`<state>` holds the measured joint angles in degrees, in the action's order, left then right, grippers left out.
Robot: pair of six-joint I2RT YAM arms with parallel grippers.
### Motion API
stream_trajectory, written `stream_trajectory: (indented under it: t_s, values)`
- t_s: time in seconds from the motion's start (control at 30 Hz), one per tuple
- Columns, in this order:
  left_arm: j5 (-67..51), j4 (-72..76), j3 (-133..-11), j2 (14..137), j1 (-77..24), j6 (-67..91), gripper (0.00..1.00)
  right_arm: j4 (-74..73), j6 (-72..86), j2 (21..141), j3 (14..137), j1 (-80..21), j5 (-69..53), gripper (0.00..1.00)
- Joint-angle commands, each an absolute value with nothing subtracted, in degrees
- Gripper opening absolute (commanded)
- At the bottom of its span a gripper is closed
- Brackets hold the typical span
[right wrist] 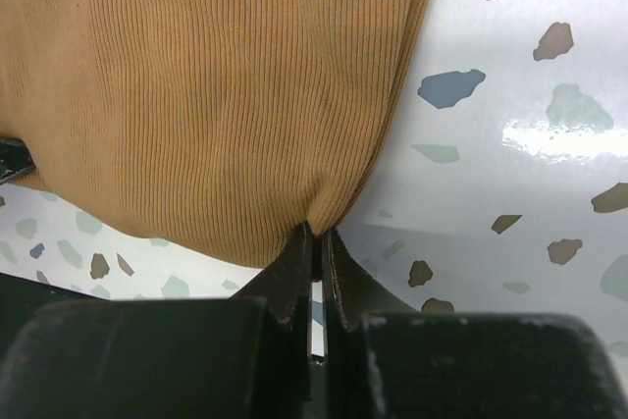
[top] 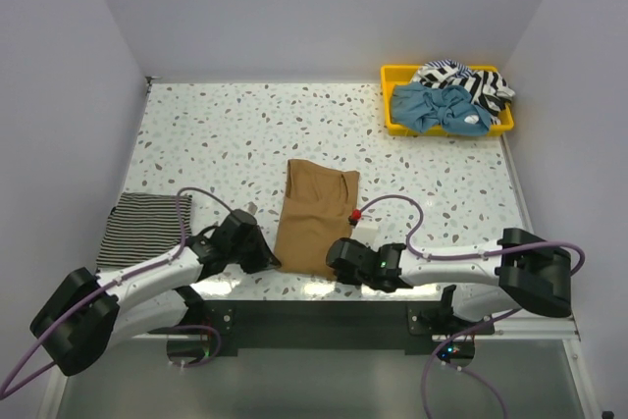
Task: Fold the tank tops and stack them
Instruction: Fold the tank top
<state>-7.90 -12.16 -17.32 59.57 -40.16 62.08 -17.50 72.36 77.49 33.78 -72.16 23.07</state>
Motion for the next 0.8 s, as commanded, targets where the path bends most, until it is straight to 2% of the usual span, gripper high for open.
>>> stream_trajectory:
  t_s: [0.0, 0.27, 0.4, 0.63, 0.77]
  values:
    - [-5.1, -20.3, -15.4, 59.3, -41.3, 59.7, 0.0, -22.9, 71.5, 76.5, 34.0, -73.2, 24.1, 0.0]
    - [-3.4, -35.7, -18.6, 45.1, -46.1, 62.0, 0.0, -36.0, 74.5, 71.5, 39.6, -83.6, 27.9, 0.0]
    - [-0.9, -43.8, -26.5, 39.8, -48.5, 62.8, 0.0, -43.2, 75.0, 71.1, 45.0, -86.4, 30.4, 0.0]
    - [3.9, -46.1, -43.8, 45.3, -48.6, 61.3, 0.0, -51.6, 69.9, 69.4, 58.2, -84.2, 36.6, 0.0]
    - [6.7, -40.5, -50.4, 51.8, -46.8, 58.2, 0.0, -50.4, 61.6, 68.6, 60.9, -75.0, 34.6, 0.0]
